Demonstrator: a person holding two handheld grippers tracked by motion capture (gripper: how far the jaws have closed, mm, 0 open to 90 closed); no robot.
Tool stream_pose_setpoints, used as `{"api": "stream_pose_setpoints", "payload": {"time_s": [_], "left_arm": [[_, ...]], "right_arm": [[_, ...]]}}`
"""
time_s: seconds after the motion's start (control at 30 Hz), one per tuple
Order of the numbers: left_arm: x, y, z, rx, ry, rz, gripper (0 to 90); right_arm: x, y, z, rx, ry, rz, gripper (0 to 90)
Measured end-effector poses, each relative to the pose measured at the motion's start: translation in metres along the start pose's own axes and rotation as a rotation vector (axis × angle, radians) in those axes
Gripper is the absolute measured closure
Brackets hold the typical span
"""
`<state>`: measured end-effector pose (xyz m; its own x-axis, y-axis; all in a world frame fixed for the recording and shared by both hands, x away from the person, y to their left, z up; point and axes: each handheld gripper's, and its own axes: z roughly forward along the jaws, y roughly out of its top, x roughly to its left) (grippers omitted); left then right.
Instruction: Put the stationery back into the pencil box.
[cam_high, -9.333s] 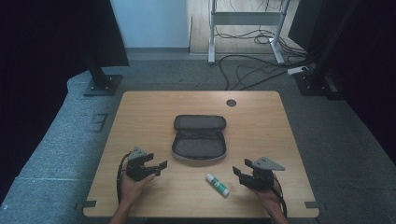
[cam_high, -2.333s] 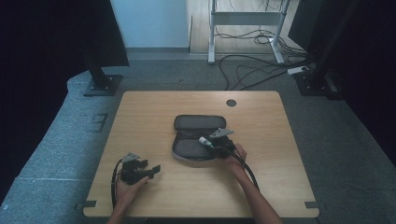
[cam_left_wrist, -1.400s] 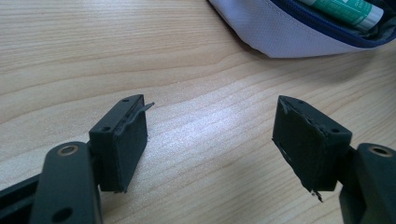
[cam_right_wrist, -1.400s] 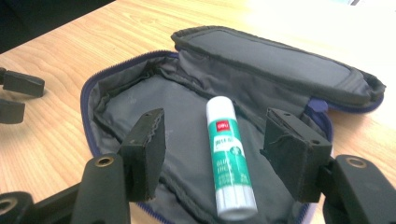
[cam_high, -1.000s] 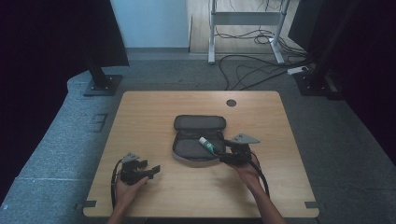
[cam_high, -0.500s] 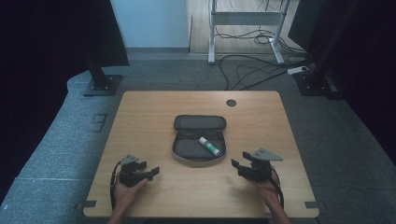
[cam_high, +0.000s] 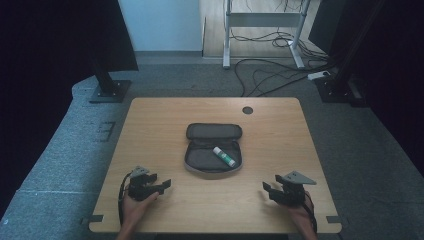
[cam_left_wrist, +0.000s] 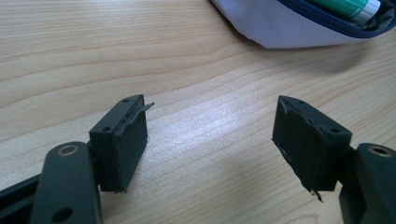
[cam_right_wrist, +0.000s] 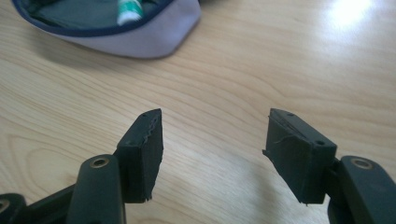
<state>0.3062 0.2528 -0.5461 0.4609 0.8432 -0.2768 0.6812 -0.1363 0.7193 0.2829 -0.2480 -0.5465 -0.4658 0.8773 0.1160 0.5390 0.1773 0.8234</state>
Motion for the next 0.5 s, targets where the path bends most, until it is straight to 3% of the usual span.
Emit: {"api": "stream_pose_setpoints", "payload": {"time_s": [0.2,0.5], "left_arm": [[0.0002,-0.0002,-0.0001,0.002,0.002,0.002,26.4],[-0.0002,-0.0003,-0.0002,0.004,0.006,0.005,26.4]], "right_arm": [[-0.0012,-0.0023,0.0053,0.026,-0.014,-0.011,35.3],[-0.0028,-0.0027,0.0044,0.022,-0.022,-0.002,34.0]]}}
